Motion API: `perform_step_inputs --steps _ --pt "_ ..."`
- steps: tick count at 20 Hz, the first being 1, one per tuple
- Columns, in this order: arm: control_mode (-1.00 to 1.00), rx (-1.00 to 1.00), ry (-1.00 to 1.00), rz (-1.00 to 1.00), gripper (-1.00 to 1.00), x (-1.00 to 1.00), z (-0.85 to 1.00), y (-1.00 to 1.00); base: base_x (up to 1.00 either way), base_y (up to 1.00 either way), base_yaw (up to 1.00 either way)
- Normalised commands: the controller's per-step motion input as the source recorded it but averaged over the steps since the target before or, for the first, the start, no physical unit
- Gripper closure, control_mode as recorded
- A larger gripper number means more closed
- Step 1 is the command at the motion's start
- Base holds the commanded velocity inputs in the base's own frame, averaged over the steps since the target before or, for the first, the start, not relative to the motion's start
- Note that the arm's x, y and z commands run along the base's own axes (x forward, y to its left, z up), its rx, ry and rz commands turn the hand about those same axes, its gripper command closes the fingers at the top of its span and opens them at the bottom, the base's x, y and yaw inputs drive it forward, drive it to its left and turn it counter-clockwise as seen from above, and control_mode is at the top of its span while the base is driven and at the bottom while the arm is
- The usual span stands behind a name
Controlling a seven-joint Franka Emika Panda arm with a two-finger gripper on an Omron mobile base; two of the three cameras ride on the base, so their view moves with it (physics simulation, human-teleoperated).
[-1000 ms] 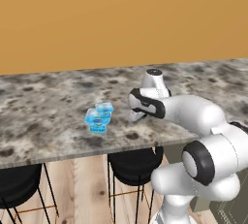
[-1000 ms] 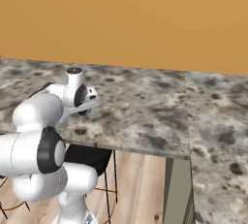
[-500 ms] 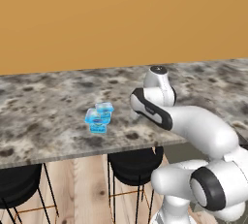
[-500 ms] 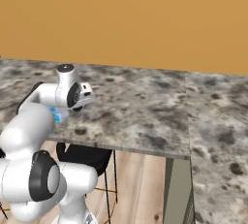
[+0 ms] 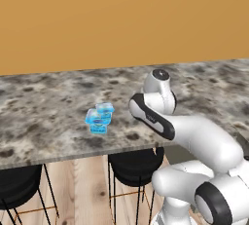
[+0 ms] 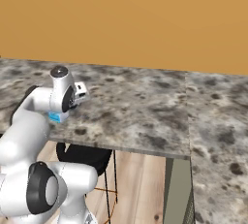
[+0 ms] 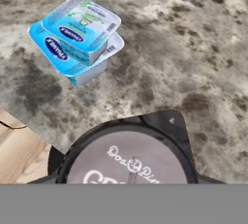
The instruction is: Stack the yogurt containers by placing the smaller containers on top of the larger containers.
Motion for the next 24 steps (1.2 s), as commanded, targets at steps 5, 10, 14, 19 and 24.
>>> perform_step_inputs --steps 5,10,14,19,24 --pt "-1.00 0.02 -0.03 0.00 1.00 0.00 0.10 0.30 0.00 0.00 0.00" --pt "-1.00 0.01 0.00 0.00 1.00 0.00 0.30 0.17 0.00 0.00 0.00" --pt "-1.00 0.02 0.00 0.00 1.00 0.01 0.25 0.09 0.00 0.00 0.00" --pt "-1.00 0.00 0.00 0.00 1.00 0.05 0.14 0.18 0.00 0.00 0.00" --pt "-1.00 0.00 0.00 0.00 1.00 0.06 0.12 0.21 0.00 0.00 0.00"
